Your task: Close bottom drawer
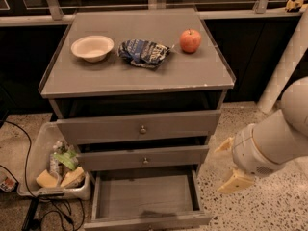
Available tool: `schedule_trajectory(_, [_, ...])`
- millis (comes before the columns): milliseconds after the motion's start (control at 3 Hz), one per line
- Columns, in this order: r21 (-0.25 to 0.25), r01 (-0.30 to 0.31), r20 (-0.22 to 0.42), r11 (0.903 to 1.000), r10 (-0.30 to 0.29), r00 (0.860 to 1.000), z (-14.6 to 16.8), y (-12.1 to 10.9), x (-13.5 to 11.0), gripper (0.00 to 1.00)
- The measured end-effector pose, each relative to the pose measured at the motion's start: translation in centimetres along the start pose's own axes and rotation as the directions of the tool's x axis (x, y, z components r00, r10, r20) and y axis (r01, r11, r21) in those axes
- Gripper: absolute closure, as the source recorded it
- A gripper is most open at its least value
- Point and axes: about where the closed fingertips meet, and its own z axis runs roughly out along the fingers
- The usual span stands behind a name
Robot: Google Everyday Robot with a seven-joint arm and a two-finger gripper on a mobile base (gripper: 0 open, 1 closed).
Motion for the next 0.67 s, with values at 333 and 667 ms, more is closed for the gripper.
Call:
schedule_trajectory(333, [-0.005, -0.003, -0.004, 1.0000, 0.003, 1.000, 0.53, 0.39, 0.26, 0.65])
schedule_trajectory(667, [-0.005, -0.003, -0.004, 1.0000, 0.003, 1.000, 0.52, 0.38, 0.26, 0.88])
